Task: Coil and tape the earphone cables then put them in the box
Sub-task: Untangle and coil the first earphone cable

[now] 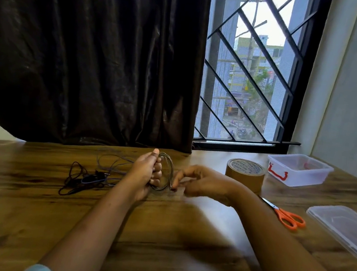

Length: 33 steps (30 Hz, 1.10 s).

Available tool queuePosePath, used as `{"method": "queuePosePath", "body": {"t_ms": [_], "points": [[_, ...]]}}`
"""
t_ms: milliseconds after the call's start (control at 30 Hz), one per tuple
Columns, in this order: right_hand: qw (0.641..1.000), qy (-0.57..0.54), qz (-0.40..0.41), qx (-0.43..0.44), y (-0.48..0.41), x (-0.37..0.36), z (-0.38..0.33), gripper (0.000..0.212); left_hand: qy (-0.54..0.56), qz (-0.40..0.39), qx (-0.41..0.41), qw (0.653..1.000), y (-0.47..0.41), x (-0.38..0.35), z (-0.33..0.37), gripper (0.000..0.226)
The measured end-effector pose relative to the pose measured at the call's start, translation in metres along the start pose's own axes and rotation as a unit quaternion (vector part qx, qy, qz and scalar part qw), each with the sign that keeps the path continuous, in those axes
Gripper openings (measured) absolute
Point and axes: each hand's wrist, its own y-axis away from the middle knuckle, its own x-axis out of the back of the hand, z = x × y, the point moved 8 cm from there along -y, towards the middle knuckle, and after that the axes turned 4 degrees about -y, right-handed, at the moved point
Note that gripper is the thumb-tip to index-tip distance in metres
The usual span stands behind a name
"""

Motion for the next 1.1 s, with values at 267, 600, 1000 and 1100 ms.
{"method": "queuePosePath", "body": {"t_ms": [267, 600, 1000, 1100], "points": [[0.988, -0.080, 0.132, -0.022, -0.005, 0.013, 0.011, 0.036, -0.017, -0.034, -0.006, 0.999, 0.007, -0.024, -0.002, 0.033], [0.973, -0.100, 0.207, -0.016, -0.005, 0.029, 0.017, 0.037, -0.116, 0.031, -0.008, 0.993, 0.001, -0.009, -0.010, 0.032], [0.967, -0.047, 0.235, -0.083, 0.001, 0.043, 0.039, 0.010, -0.576, 0.069, -0.030, 0.814, 0.001, 0.003, -0.012, 0.036], [0.960, -0.007, 0.259, -0.103, 0.000, 0.047, 0.046, 0.012, -0.627, 0.082, -0.045, 0.774, 0.003, 0.000, -0.009, 0.031]]}}
